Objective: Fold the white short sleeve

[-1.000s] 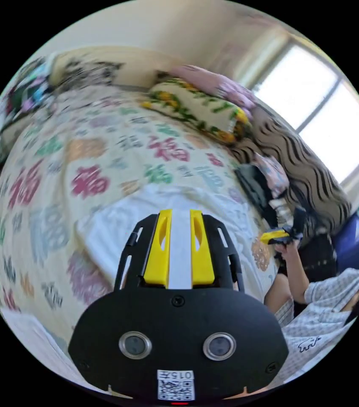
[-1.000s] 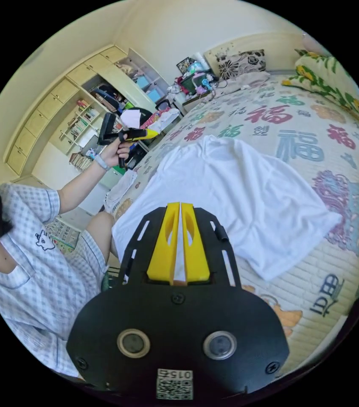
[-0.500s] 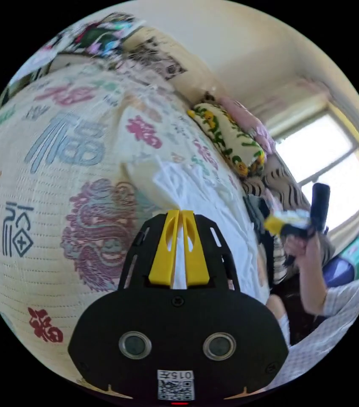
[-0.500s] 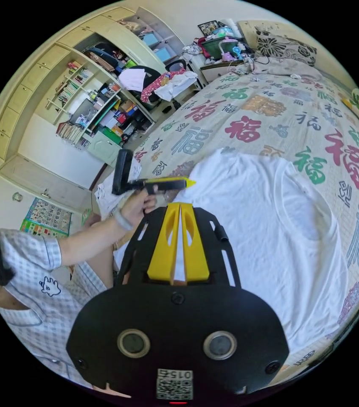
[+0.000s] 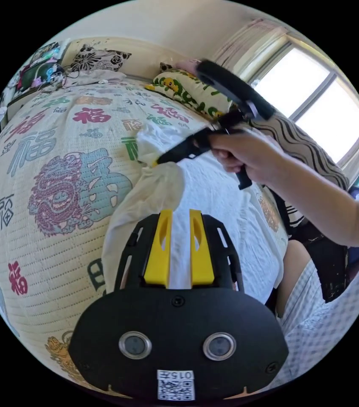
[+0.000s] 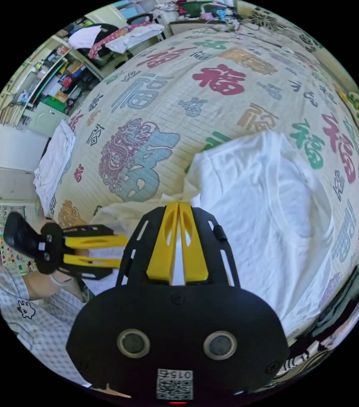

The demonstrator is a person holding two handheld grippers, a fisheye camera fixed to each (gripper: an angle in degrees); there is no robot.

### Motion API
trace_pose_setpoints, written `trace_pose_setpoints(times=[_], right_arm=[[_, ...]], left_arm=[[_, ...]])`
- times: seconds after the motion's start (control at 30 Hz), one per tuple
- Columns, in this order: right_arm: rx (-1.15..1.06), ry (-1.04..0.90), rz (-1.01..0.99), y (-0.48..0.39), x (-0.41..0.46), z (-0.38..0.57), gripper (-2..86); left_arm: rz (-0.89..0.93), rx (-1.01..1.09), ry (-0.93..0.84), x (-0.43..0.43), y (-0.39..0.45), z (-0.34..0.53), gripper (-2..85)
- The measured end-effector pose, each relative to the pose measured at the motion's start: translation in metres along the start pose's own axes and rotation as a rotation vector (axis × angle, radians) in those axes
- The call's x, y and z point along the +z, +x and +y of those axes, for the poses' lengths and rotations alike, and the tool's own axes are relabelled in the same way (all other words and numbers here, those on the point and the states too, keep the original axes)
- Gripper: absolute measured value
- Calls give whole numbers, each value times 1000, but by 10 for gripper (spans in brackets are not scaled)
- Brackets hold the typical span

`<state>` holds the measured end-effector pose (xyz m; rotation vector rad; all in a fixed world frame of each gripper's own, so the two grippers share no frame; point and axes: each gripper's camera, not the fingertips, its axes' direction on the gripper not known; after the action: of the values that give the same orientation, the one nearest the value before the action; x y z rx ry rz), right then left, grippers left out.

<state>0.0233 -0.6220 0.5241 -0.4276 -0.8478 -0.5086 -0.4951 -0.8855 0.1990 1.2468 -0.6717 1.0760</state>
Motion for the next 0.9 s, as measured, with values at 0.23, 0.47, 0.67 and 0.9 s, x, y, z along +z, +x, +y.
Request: trace_pose_setpoints(times=[0.23,0.47,0.67,0.9], right_arm=[[165,88,-117,36,-7,28,7],[7,139,-152,4,-17,-7,86],[-70,-117,58,-16,22,-50,36],[46,201,-112,-5,-38,-67,1]], left_arm=[[17,-34,48,-54,-13,4,67],[-96,70,95,-84,-7,-24,64],[-88,158,-106,-61,-13,-47,23],[-63,-124,219,-147,-67,-27,-2]])
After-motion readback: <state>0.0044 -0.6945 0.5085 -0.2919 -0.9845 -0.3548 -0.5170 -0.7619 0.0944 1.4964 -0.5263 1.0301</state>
